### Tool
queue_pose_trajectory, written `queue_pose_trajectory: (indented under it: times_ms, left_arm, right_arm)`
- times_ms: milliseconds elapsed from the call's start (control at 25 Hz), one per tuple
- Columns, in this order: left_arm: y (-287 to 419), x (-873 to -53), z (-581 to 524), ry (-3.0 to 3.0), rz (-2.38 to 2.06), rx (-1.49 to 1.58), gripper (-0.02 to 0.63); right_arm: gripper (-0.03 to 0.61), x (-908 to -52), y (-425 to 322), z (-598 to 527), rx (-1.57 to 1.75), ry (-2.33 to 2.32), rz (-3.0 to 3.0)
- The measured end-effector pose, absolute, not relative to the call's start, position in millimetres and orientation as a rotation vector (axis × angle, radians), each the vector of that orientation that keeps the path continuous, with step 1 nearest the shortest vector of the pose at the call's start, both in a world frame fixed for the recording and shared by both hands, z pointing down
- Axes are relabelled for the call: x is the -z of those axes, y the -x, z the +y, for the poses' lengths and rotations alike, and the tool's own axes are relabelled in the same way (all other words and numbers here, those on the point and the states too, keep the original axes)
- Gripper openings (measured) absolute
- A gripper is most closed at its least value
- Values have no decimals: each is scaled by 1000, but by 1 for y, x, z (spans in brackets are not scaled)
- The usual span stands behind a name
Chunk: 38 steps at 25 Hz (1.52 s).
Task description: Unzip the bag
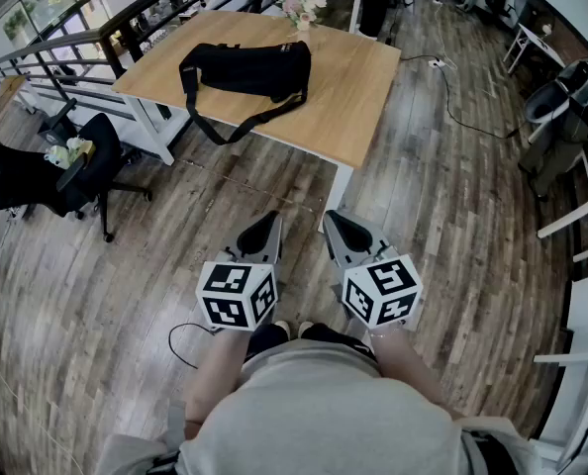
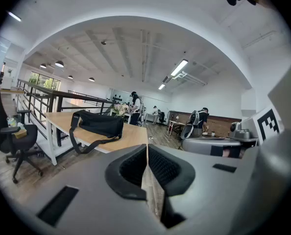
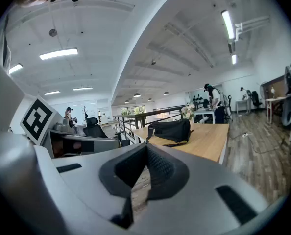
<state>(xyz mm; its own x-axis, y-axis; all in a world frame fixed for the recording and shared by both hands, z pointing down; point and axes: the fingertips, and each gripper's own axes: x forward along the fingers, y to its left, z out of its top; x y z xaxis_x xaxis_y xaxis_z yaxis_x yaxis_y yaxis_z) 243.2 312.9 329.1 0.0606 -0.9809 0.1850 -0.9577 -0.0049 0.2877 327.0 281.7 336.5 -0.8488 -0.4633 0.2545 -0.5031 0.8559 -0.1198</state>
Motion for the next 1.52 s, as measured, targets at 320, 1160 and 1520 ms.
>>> queue_pose_trajectory:
  times_ms: [320,1160,1520]
  left_arm:
    - [-237,-337,317,-1972,-1950,93,26]
    - [-277,-359,318,-1940,-1956,90,29]
    - [-268,-364,320,-1884,-2011,64,81]
  right_arm:
    - [6,-340,-330,281,-309,-758,-2823]
    - [22,-355,-380,276,-398,-734,-2846]
    - [105,-370,-372,270,-428,-673,-2836]
